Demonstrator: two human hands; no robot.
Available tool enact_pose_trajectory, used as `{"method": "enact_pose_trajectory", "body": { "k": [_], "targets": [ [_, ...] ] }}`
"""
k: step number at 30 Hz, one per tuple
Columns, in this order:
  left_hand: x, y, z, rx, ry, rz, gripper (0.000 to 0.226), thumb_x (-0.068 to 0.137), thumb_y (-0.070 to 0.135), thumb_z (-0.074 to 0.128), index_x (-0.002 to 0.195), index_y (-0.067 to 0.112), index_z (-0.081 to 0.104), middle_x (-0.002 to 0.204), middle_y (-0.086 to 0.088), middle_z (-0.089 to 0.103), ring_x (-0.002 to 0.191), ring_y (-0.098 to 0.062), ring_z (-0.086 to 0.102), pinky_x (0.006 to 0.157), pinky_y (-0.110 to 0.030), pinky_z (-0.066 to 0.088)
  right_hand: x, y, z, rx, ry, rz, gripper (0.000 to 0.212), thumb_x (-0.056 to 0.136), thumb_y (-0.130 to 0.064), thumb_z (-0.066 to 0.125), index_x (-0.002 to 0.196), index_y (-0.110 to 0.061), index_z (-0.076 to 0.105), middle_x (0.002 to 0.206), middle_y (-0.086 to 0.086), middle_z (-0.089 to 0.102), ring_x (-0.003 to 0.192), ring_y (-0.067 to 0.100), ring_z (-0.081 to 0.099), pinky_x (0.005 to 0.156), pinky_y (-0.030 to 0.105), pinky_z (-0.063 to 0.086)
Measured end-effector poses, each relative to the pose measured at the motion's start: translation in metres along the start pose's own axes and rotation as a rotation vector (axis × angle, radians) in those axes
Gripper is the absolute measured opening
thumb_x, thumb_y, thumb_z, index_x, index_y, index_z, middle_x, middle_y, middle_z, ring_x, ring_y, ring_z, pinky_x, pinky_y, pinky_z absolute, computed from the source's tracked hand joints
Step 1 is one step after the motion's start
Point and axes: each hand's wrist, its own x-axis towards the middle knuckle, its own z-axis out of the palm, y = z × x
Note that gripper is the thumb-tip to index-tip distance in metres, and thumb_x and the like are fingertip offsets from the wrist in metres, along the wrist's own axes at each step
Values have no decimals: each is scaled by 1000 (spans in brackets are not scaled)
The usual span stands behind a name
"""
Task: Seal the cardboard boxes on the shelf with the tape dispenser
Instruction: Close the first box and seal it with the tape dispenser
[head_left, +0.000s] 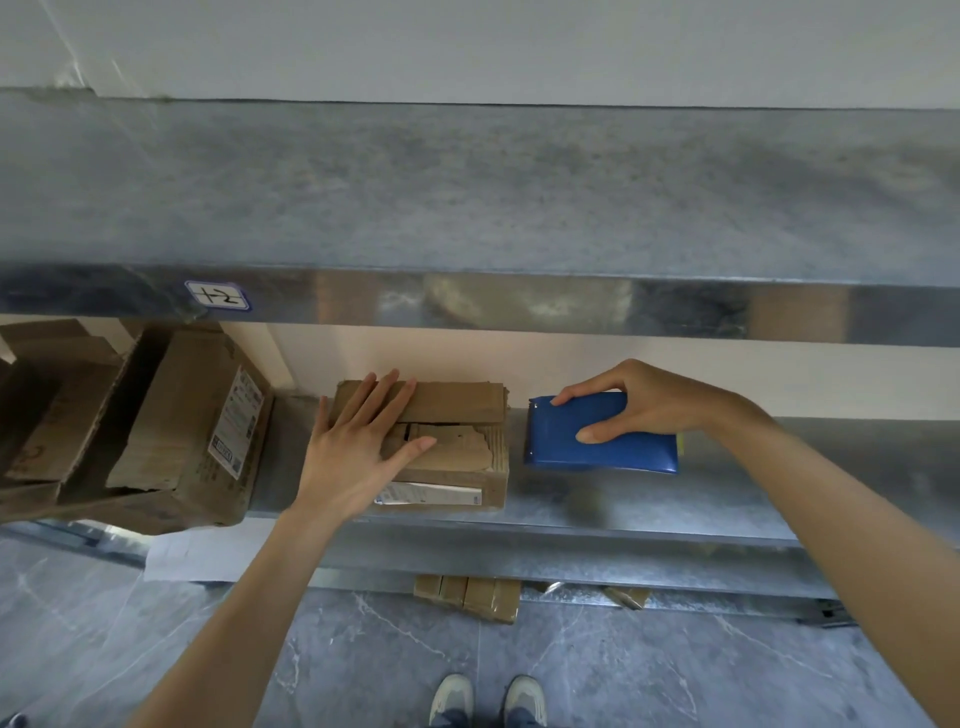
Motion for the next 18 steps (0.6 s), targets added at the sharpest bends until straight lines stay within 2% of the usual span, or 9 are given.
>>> {"method": "enact_pose_trajectory", "body": {
  "k": [2, 5, 9, 12, 15, 18],
  "targets": [
    [-1, 1, -1, -31, 1, -9, 84, 84, 85, 5, 157, 43, 8, 164, 19, -1, 149, -4, -7, 119, -53, 21, 5, -9, 6, -22, 12, 1, 42, 77, -41, 82, 115, -51, 67, 127, -32, 57, 114, -6, 57, 103, 29, 48],
    [-1, 2, -3, -26, -5, -10, 85, 83, 85, 5, 157, 43, 6, 165, 19, -1, 147, -2, -10, 116, -51, 29, 14, -21, 11, -89, 27, -12, 43, 76, -40, 83, 115, -50, 68, 125, -31, 60, 113, -4, 57, 103, 31, 47],
    [-1, 4, -5, -50, -2, 2, 86, 83, 85, 6, 157, 41, 11, 165, 17, 6, 149, -5, -3, 112, -54, 33, 26, -36, 10, -237, 21, -1, 50, 65, -59, 80, 112, -60, 64, 123, -29, 62, 113, 7, 59, 100, 41, 49],
    [-2, 4, -5, -71, 13, 4, 87, 83, 85, 10, 157, 40, 16, 165, 16, 10, 152, -7, 3, 112, -54, 34, 32, -43, 10, -299, 32, 30, 48, 68, -56, 82, 112, -59, 64, 121, -23, 64, 107, 12, 60, 95, 43, 51],
    [-2, 5, -7, -93, 22, 7, 88, 83, 86, 11, 156, 39, 19, 165, 16, 13, 152, -8, 6, 111, -54, 35, 37, -40, 31, -409, 35, 67, 52, 72, -52, 81, 121, -51, 64, 117, -17, 67, 101, 13, 59, 88, 37, 51],
    [-2, 5, -7, -107, 20, 9, 89, 82, 86, 11, 156, 38, 20, 165, 15, 11, 153, -9, 6, 111, -54, 34, 41, -20, 58, -427, 58, 110, 59, 73, -54, 80, 128, -47, 60, 126, -15, 65, 112, 16, 59, 86, 35, 50]
  ]
}}
